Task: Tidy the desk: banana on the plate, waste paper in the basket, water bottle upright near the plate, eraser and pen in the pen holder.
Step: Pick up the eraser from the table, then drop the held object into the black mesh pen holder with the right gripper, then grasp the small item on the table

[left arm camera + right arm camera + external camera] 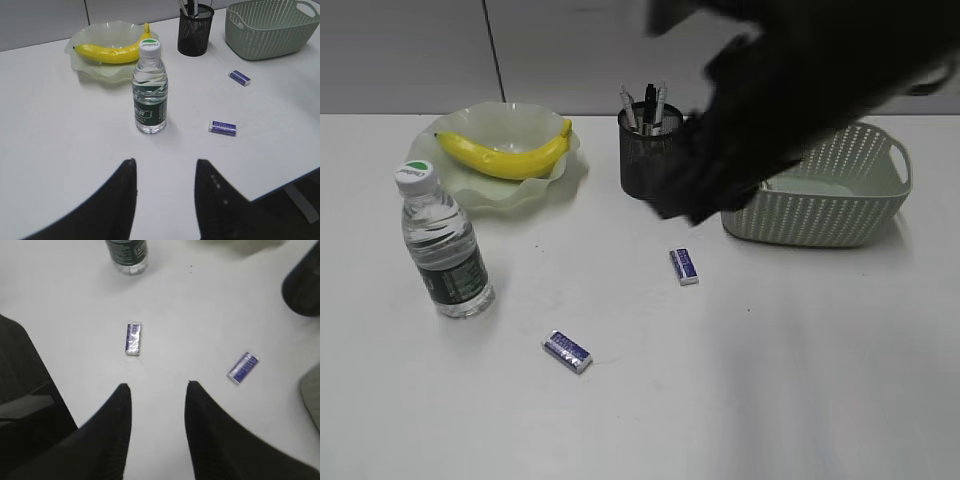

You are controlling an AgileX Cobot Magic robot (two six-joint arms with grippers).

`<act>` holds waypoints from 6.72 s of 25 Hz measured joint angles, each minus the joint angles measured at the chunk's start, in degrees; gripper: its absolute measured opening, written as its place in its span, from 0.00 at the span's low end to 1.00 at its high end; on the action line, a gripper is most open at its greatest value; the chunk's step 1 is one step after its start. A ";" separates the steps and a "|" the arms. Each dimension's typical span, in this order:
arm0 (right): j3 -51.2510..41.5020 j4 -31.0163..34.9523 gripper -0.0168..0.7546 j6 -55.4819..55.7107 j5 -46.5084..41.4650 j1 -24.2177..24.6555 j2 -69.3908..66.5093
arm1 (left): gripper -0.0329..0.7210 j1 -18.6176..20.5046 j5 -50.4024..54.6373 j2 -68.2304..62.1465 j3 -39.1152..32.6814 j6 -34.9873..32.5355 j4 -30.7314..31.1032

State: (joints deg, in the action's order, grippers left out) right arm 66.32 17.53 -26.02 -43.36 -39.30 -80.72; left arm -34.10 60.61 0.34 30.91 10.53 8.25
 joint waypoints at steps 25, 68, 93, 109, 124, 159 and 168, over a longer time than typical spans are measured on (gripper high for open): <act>35.44 -12.14 0.60 24.21 -15.10 -13.01 -53.74 | 0.43 0.00 0.00 0.00 0.00 -0.02 0.00; 35.65 -40.54 0.27 38.81 24.62 5.59 -46.90 | 0.43 0.00 0.00 0.00 0.00 -0.02 0.05; 35.42 -37.16 0.49 41.01 -3.24 6.27 -36.56 | 0.43 0.00 0.00 0.00 0.00 -0.02 0.14; -11.51 -24.75 0.45 33.80 -10.99 6.27 10.70 | 0.43 0.00 0.00 0.00 0.00 -0.02 0.21; -36.76 -19.29 0.43 30.60 -16.28 6.27 65.26 | 0.43 0.00 -0.15 -3.19 0.00 -0.02 0.05; -37.13 -17.90 0.43 27.64 -16.33 6.21 81.14 | 0.58 -9.19 -1.14 -132.12 81.59 22.67 -16.36; -37.13 -17.90 0.43 27.64 -16.33 6.21 81.14 | 0.60 -9.19 7.23 -143.62 95.52 26.63 -11.73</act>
State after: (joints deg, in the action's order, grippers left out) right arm 29.20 -0.36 1.62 -59.69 -33.09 0.42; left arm -43.29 67.83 -143.28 126.43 37.17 -3.48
